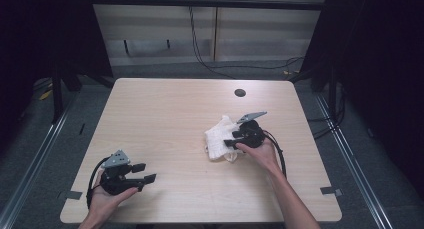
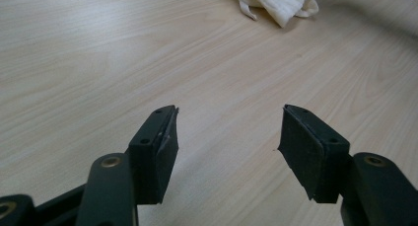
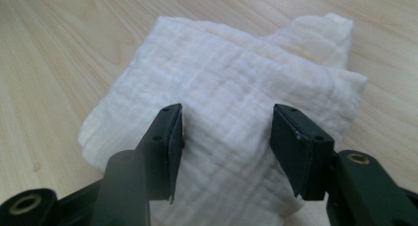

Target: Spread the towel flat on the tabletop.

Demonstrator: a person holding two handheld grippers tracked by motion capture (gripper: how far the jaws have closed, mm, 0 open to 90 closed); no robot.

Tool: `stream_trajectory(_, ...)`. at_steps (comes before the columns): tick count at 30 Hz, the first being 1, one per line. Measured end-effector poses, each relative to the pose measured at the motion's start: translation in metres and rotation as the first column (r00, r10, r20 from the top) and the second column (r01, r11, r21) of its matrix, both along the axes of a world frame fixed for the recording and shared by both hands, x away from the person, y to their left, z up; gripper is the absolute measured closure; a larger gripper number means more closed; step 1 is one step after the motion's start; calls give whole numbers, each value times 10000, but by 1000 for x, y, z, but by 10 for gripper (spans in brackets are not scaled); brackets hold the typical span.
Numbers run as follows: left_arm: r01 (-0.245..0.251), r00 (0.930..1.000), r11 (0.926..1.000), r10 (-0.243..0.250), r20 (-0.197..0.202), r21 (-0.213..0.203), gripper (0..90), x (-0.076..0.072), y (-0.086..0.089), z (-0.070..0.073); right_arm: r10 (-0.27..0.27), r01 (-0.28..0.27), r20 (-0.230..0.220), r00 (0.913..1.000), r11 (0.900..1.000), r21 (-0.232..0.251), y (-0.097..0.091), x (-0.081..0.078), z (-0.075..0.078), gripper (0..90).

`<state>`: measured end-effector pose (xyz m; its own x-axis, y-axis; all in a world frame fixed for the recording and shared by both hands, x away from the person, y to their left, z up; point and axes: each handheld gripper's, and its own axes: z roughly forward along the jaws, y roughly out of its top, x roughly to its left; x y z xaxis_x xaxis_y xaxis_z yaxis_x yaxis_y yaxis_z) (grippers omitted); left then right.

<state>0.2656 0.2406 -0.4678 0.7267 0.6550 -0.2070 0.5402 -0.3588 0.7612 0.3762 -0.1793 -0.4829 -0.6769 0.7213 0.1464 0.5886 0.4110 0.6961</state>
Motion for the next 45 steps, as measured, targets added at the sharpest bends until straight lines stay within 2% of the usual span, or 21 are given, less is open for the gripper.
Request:
stream_trajectory(3,14,10000,10000,-14,-13,-73,393,1,0,-1,-39,39,22,10000,10000,-8,4,1,-6,451)
stream_trajectory(5,-7,10000,10000,7,-15,-43,393,1,0,-1,22,-16,124,9999,9985,-541,9,0,-9,449)
stream_trajectory(11,-6,10000,10000,6,-29,-47,389,1,0,-1,-317,317,34,9995,9990,-319,9,0,-15,530)
stream_trajectory(12,-9,10000,10000,8,-53,-48,389,1,0,-1,-355,354,-47,9994,9990,-272,7,1,-15,554)
stream_trajectory(13,-1,9999,9999,-1,-130,-103,380,1,0,-1,-382,378,-140,9992,9989,-275,7,0,-14,618)
stream_trajectory(15,59,9998,9998,-62,-195,-182,378,1,-2,-1,-373,367,-230,9990,9990,-268,7,0,-14,640)
stream_trajectory(17,133,9999,9999,-133,-90,10,378,1,-5,-1,-410,405,-285,9988,9990,-180,8,-2,-14,677)
stream_trajectory(19,167,9997,9998,-168,-166,-63,378,1,-5,-2,-410,409,-324,9986,9991,-55,7,-2,-15,686)
stream_trajectory(22,97,9997,9999,-96,-204,74,378,4,-4,-3,-305,319,-468,9984,9991,289,7,-7,-16,712)
stream_trajectory(25,49,9996,10000,-48,-285,27,379,5,-4,-4,-72,91,-514,9986,9993,375,10,-12,-16,717)
stream_trajectory(32,388,9992,9992,-387,-130,35,487,5,-7,-3,485,-462,-519,9975,9979,448,25,-27,-16,717)
stream_trajectory(37,468,9989,9989,-468,-92,-12,551,7,-10,-1,625,-598,-487,9969,9967,544,32,-35,-17,716)
stream_trajectory(45,800,9968,9968,-800,10,87,634,16,-28,6,990,-972,-467,9940,9945,392,47,-48,-14,699)
